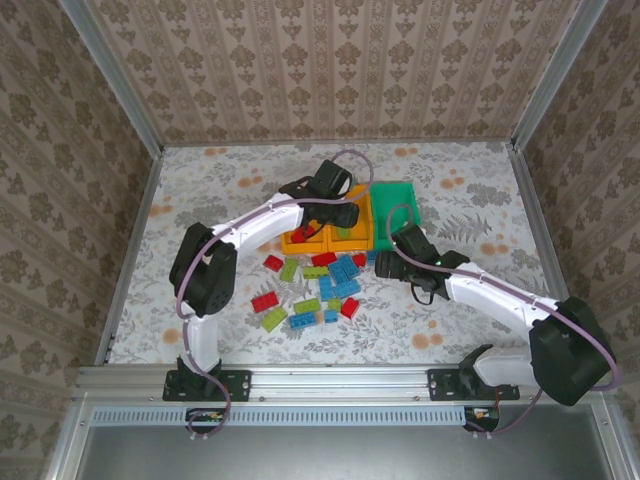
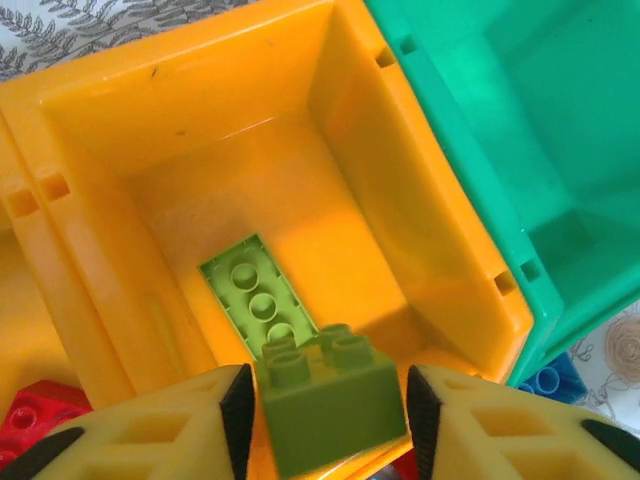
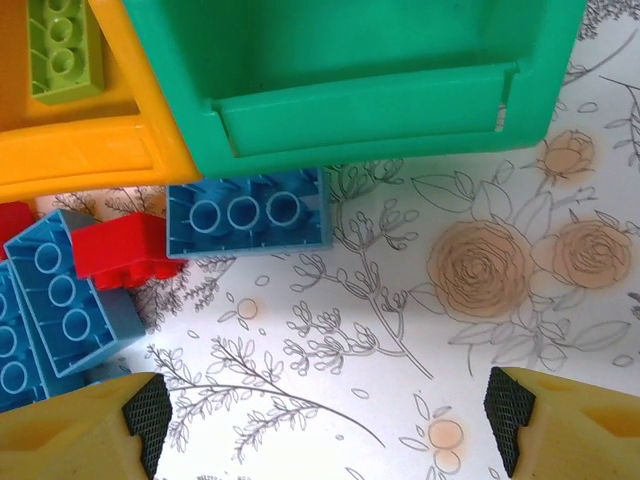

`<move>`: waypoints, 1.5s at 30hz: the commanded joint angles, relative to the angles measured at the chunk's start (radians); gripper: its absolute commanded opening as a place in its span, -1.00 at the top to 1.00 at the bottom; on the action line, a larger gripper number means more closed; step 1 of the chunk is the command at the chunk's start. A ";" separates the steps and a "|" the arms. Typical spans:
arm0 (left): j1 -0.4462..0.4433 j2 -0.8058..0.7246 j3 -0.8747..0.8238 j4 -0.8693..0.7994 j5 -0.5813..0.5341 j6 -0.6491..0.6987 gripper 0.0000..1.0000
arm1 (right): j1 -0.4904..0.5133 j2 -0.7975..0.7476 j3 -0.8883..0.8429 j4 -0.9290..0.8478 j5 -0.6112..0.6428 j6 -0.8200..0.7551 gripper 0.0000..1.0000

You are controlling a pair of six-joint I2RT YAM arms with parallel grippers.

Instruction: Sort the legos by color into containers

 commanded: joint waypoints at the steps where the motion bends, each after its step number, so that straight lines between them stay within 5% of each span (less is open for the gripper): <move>1: 0.002 0.012 0.025 0.009 0.000 0.019 -0.04 | 0.007 0.049 -0.010 0.065 -0.013 -0.020 -0.73; 12: 0.001 -0.122 -0.116 0.062 -0.034 0.007 -0.51 | 0.006 0.236 0.066 0.127 -0.004 -0.044 -0.80; 36: 0.009 -0.274 -0.336 0.078 -0.065 -0.008 -0.56 | -0.006 0.434 0.231 0.088 0.005 -0.131 -0.70; 45: 0.009 -0.286 -0.340 0.074 -0.072 -0.006 -0.56 | -0.011 0.472 0.249 0.056 0.020 -0.145 -0.45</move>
